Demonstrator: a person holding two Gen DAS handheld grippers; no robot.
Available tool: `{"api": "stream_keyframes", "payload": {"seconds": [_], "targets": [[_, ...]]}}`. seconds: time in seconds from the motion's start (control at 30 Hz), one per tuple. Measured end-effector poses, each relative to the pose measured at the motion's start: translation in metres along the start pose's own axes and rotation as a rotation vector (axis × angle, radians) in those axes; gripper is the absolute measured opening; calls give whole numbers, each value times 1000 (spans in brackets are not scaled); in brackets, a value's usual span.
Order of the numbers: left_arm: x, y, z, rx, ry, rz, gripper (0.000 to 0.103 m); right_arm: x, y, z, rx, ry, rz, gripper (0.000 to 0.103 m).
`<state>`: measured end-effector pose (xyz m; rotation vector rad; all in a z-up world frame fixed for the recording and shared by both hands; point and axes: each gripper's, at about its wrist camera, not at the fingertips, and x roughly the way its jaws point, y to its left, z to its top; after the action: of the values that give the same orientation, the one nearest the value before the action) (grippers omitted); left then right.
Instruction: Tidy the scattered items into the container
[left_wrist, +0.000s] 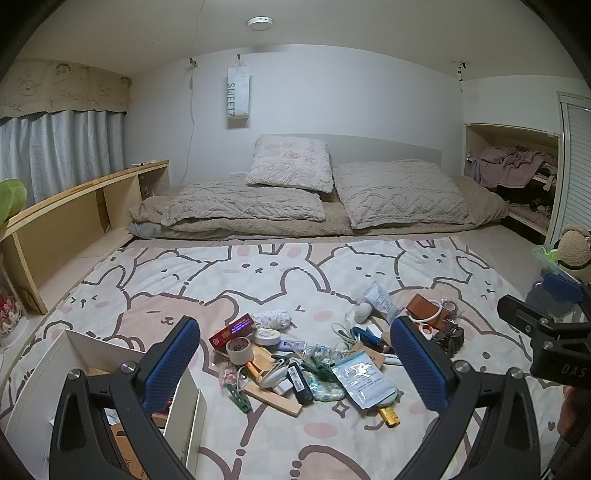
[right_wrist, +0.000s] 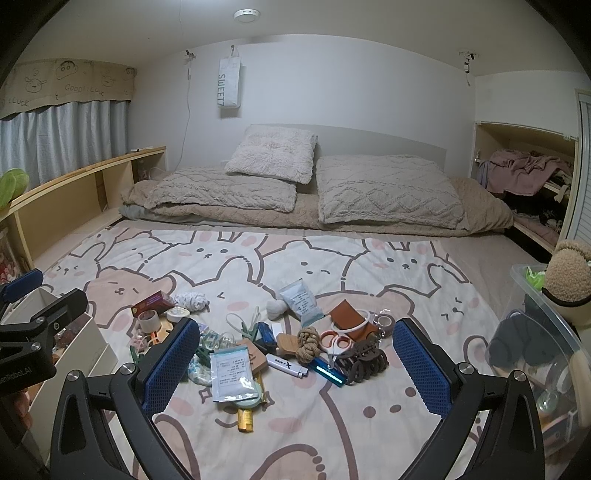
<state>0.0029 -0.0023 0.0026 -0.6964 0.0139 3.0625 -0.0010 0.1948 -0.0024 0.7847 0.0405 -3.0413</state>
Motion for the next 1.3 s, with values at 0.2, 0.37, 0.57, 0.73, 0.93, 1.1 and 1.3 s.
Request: {"api": "stream_keyframes", "payload": {"seconds": [0.2, 0.37, 0.57, 0.73, 0.93, 1.1, 1.3], "targets": [[0, 0, 0, 0, 0, -1, 103, 1, 1, -1, 4, -1, -1, 103], [0, 0, 1, 8, -5, 8, 103, 1, -1, 1, 3, -10, -9, 103], [-2, 18, 3, -23, -26, 22, 103, -3, -5, 18, -10, -30, -13, 103], [1, 36, 6, -55, -31, 67, 103, -4, -6, 31, -51, -51, -37, 103], [15, 51, 5, -89, 2, 69, 103, 14, -15, 46, -41, -55, -63, 103], [37, 58, 1, -77, 36, 98, 103, 32, -25, 55, -11, -48, -58, 103], [61, 59, -7, -55, 68, 94, 103, 53, -34, 47, 61, -39, -7, 103]]}}
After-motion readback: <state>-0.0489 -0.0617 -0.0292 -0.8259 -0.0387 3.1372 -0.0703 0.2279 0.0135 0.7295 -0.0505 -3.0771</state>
